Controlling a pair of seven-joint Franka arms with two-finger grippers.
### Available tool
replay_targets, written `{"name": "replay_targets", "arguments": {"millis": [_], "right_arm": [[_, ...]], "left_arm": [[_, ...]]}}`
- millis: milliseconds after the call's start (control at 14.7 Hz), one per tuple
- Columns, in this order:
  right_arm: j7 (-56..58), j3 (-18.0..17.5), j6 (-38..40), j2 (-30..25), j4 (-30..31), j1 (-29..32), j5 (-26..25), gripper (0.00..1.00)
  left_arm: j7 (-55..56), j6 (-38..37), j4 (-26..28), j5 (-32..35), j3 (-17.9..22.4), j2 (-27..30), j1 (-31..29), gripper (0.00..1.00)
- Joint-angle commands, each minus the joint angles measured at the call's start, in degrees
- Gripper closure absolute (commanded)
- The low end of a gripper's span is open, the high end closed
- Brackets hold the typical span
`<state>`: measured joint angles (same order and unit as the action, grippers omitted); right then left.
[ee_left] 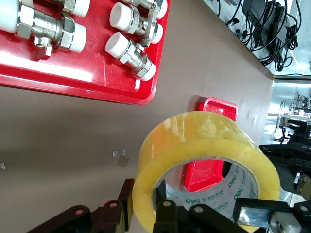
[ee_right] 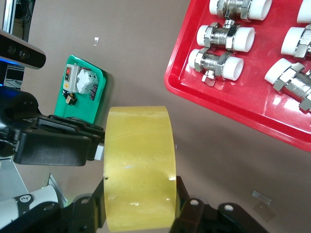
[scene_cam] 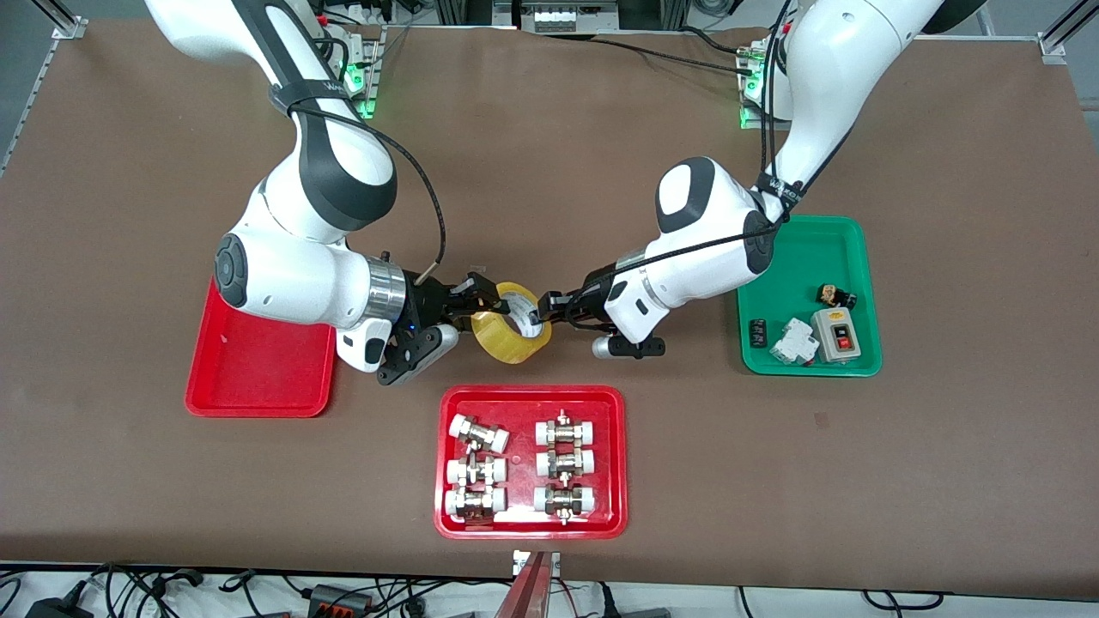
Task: Left arm passes tape to right arm into tray
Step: 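Close the right gripper on the tape held by the left gripper, then open the left gripper and withdraw it from the tape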
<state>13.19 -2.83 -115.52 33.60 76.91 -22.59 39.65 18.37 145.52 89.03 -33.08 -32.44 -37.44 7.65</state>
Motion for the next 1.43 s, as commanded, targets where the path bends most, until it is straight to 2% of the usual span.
{"name": "replay_targets", "arguments": {"millis": [0, 204, 341, 477, 749, 885, 1022, 1158, 1226, 1362], "right_arm": [[-0.2, -0.1, 0.6, 0.4, -1.3, -0.2, 0.7, 0.61], [-0.1, -0.1, 0.6, 0.5, -1.3, -0.3, 0.6, 0.61], [-0.1, -0.1, 0.6, 0.5, -1.3, -0.3, 0.6, 0.61], [-0.1, -0.1, 0.6, 0.4, -1.3, -0.3, 0.5, 0.61], [0.0, 0.0, 0.6, 0.4, -1.1, -0.4, 0.0, 0.61], [0.1, 0.4, 2.3, 0.3, -0.8, 0.6, -3.0, 0.61], [-0.3, 0.5, 5.9, 0.3, -0.7, 4.1, -4.0, 0.61], [-0.4, 0.5, 10.6, 0.4, -0.1, 10.5, -4.1, 0.61], [-0.2, 0.5, 12.6, 0.7, 0.9, 14.6, -4.2, 0.61], [0.2, 0.5, 16.8, 1.4, 2.9, 21.3, -4.8, 0.61]], "left_arm": [[-2.4, -0.1, -1.1, 1.1, -0.3, -0.2, -0.5, 0.0], [-6.5, -0.7, -1.1, 1.9, -0.3, 0.4, -2.4, 0.0], [-6.5, -5.4, -1.6, 2.0, -0.4, 1.8, -4.7, 0.0], [-7.5, -15.6, -2.6, 4.1, -0.8, 3.3, -9.1, 0.0], [-8.1, -40.5, -8.7, 19.4, -1.4, 7.4, -14.8, 0.0], [-8.2, -51.3, -11.2, 25.0, -0.6, 9.3, -16.1, 0.0], [-8.1, -58.0, -11.9, 28.6, -1.5, 10.2, -20.0, 0.0], [-8.0, -61.9, -11.9, 29.8, -1.1, 11.6, -23.5, 0.0], [-8.0, -62.9, -11.9, 32.4, -1.0, 12.7, -24.3, 0.0], [-8.1, -67.3, -11.9, 42.6, -1.2, 14.8, -24.3, 0.0]]}}
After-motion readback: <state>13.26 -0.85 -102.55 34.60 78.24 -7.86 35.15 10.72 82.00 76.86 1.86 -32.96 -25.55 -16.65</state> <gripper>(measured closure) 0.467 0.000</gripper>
